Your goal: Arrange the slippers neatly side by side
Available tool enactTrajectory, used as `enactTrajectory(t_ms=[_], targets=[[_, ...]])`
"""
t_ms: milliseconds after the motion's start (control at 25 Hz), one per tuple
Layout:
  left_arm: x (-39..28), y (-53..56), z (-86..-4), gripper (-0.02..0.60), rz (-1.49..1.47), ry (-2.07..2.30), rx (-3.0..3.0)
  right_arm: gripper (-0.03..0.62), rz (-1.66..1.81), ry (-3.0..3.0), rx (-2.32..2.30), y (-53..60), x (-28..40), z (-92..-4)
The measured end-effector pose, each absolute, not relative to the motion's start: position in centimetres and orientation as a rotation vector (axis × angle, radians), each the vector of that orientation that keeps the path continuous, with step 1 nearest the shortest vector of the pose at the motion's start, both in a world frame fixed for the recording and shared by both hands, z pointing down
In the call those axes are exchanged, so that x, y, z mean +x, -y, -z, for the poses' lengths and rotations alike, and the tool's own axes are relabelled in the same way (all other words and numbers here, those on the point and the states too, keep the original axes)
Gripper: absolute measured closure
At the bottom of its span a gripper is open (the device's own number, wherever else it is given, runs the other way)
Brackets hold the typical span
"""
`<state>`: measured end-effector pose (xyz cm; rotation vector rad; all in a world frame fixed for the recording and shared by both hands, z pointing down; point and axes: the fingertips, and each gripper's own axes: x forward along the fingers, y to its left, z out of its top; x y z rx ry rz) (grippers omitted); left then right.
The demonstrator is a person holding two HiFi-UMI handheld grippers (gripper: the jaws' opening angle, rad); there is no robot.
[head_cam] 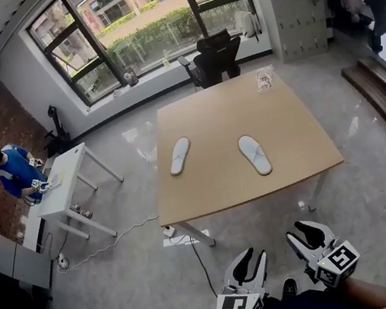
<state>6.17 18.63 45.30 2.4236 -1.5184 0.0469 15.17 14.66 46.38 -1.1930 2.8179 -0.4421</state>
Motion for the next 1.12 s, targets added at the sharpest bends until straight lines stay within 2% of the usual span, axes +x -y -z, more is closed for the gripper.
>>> enactTrajectory(t_ms=[720, 1120], targets=[[4.9, -11.8, -47.1, 0.459, -0.064, 1.508, 2.417, 0.445, 0.513, -2.805, -1.221, -7.4, 14.2, -46.9], [0.9, -5.1, -46.4, 0.459, -0.056, 1.511, 2.413, 0.445, 0.520, -2.769, -1.265, -1.2, 10.7, -46.7]])
